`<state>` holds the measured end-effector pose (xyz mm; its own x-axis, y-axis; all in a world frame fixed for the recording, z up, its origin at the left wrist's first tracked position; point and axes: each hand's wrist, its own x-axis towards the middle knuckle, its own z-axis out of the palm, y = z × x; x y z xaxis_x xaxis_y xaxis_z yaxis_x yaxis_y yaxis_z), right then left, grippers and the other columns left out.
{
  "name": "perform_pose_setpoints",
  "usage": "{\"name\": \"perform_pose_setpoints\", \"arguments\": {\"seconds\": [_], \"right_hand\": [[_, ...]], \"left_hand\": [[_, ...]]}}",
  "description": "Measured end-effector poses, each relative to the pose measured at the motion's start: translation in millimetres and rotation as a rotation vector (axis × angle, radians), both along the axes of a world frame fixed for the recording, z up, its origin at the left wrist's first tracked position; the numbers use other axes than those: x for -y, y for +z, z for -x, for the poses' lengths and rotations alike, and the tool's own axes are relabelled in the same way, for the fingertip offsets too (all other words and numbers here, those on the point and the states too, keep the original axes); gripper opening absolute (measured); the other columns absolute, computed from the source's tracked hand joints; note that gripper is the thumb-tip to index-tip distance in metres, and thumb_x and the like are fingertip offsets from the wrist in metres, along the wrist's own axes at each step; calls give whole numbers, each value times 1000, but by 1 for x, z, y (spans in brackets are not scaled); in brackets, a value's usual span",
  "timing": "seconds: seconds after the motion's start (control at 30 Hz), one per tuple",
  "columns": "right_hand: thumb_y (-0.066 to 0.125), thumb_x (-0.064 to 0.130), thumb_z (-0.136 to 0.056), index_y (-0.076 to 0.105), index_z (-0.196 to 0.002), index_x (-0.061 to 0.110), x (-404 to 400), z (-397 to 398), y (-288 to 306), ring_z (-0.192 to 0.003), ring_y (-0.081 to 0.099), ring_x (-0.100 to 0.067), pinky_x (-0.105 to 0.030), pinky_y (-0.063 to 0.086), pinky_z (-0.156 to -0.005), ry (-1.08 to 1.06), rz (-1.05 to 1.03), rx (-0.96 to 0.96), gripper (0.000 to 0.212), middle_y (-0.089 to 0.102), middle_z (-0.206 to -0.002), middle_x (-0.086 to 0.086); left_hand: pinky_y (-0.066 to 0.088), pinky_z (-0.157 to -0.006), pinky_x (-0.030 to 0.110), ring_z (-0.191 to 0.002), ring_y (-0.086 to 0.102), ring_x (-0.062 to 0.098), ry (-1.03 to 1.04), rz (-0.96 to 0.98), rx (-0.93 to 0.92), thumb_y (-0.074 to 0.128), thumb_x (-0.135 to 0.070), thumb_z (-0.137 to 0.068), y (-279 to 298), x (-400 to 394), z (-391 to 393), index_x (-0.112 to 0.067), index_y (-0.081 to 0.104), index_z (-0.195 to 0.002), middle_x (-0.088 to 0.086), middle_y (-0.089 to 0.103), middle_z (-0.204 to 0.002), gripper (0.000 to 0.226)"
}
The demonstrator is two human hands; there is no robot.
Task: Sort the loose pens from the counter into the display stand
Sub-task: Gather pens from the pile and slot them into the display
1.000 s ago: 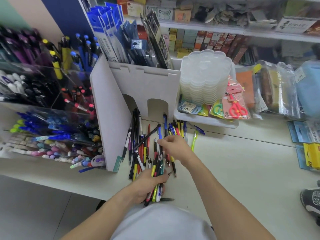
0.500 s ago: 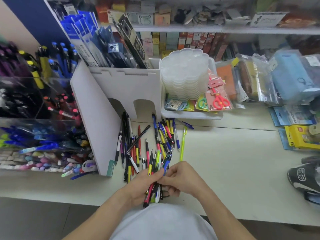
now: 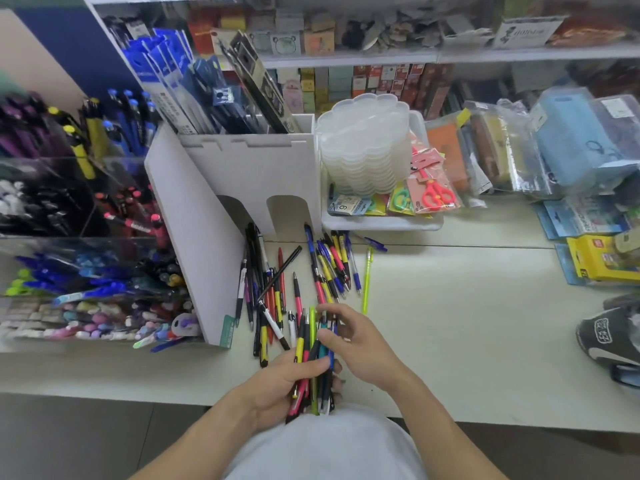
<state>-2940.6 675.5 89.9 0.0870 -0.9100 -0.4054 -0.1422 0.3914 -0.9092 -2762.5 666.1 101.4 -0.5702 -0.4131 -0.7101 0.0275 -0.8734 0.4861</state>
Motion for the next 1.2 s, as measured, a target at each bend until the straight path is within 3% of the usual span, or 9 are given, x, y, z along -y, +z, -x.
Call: {"name": "perform_pose_setpoints", "arguments": {"seconds": [0.07, 0.17, 0.3, 0.5, 0.8, 0.9, 1.07, 1.13, 1.2], "right_hand": [[66, 24, -99, 55, -140, 34, -6, -2, -4, -108, 70, -16, -30, 59, -92, 11, -38, 60, 44, 61, -133, 9], [67, 24, -98, 54, -143, 38, -8, -3, -7, -121, 64, -11, -34, 57, -98, 25, -41, 141, 49, 56, -142, 13], [74, 16, -92, 69, -127, 32, 6, 0, 9, -103, 71, -17, -37, 61, -87, -104, 1, 141, 38, 69, -120, -4], [78, 3, -84, 73, -115, 11, 26, 3, 55, -86, 76, -25, -33, 62, -71, -226, 63, 253, 32, 77, -98, -5], [72, 0, -87, 73, -109, 9, 41, -33, 122, -76, 74, -24, -28, 60, -65, -138, 164, 262, 24, 75, -89, -6], [75, 8, -78, 71, -105, 4, 43, -54, 140, -79, 74, -26, -30, 62, -62, -111, 186, 269, 27, 73, -86, -7], [77, 16, -78, 68, -95, 6, 51, -91, 161, -68, 70, -25, -32, 59, -57, -44, 190, 292, 21, 66, -83, -16], [86, 31, -79, 71, -93, 14, 55, -104, 165, -81, 69, -23, -31, 59, -63, -24, 219, 275, 27, 67, -95, -14], [85, 33, -77, 73, -90, 20, 60, -121, 170, -101, 66, -18, -27, 57, -75, -10, 287, 191, 22, 68, -106, -4]], "left_hand": [[52, -95, 60, -96, 65, 41, 19, -32, -5, 77, -8, -83, -2, -5, -7, 9, 60, -125, 33, 62, -112, 48], [56, -82, 51, -85, 66, 36, 30, 29, 36, 80, -14, -82, -1, -6, -8, 11, 58, -122, 25, 63, -98, 53], [53, -60, 33, -70, 61, 27, -27, 182, 45, 71, -22, -89, 15, 4, -5, 2, 57, -107, 15, 60, -86, 33], [46, -55, 32, -58, 53, 24, 23, 309, 20, 73, -31, -86, 48, 20, -17, -7, 67, -95, 20, 54, -81, 26], [39, -42, 24, -38, 40, 16, 107, 358, -92, 75, -38, -78, 103, 18, -55, -2, 68, -88, 11, 48, -49, 38], [41, -39, 20, -36, 48, 11, 92, 334, -195, 72, -27, -79, 121, 21, -78, 7, 55, -104, 5, 63, -55, 46], [38, -37, 23, -38, 46, 19, 63, 458, -178, 82, -24, -68, 146, 30, -119, -12, 74, -87, 15, 60, -80, 24], [38, -37, 23, -39, 45, 21, 65, 480, -160, 83, -23, -65, 150, 36, -138, -12, 75, -88, 19, 55, -78, 26], [37, -37, 22, -38, 46, 21, 48, 509, -160, 85, -26, -64, 154, 42, -159, -14, 75, -88, 21, 51, -77, 29]]}}
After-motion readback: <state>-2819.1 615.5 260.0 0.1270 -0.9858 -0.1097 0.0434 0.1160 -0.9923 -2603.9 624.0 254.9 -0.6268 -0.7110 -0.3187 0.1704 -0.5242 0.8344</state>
